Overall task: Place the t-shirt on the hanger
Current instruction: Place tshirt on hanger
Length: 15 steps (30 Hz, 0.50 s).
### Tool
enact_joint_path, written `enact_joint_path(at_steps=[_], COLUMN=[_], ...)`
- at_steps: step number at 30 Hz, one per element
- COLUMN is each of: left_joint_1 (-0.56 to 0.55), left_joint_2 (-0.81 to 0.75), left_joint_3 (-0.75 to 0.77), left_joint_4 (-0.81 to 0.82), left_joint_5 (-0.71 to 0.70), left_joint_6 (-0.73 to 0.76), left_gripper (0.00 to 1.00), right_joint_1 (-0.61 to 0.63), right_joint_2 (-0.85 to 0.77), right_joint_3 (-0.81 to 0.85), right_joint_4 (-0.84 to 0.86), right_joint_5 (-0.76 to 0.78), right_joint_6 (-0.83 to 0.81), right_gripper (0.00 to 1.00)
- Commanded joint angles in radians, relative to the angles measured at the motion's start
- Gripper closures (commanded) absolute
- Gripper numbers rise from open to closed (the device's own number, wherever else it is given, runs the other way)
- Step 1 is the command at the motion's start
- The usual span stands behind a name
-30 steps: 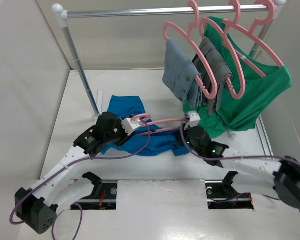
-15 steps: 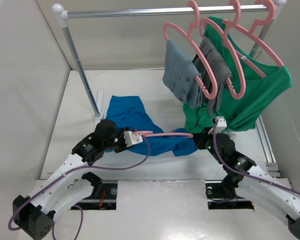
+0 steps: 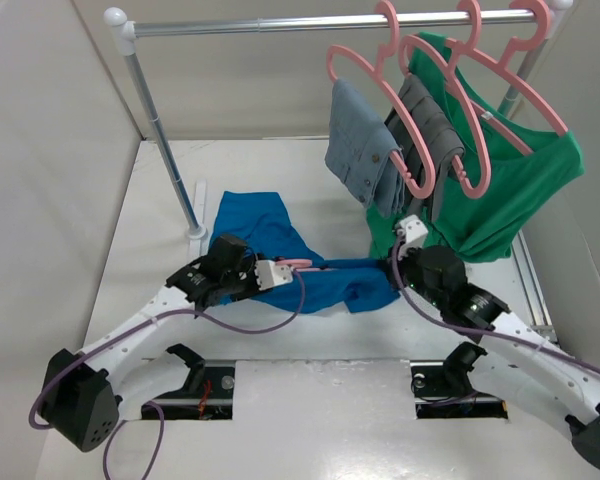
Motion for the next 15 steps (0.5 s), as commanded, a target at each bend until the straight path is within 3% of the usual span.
enact_joint_path(at_steps=[1, 9, 13, 15], left_joint_1=[0.012, 0.003, 0.003, 0.003], left_joint_2=[-0.010, -0.049, -0.072, -0.085], left_joint_3=[0.083, 0.159, 0.159, 0.159], left_joint_4=[-0.043, -0.084, -0.109, -0.133], left_joint_5=[-0.063, 0.153, 0.162, 0.171], left_joint_6=[-0.013, 0.068, 0.129, 0.142], left_gripper=[1.00, 1.00, 1.00, 1.00], right_joint_1=[0.063, 0.153, 0.153, 0.153], right_joint_2=[0.094, 0.350, 0.390, 0.390], right_joint_3=[0.095, 0.265, 0.344, 0.367], right_joint_4=[0.059, 0.141, 0.141, 0.125], right_joint_5=[-0.072, -0.296, -0.350, -0.370], right_joint_6=[-0.218, -0.365, -0.385, -0.385], right_gripper=[1.00, 0.99, 0.86, 0.74])
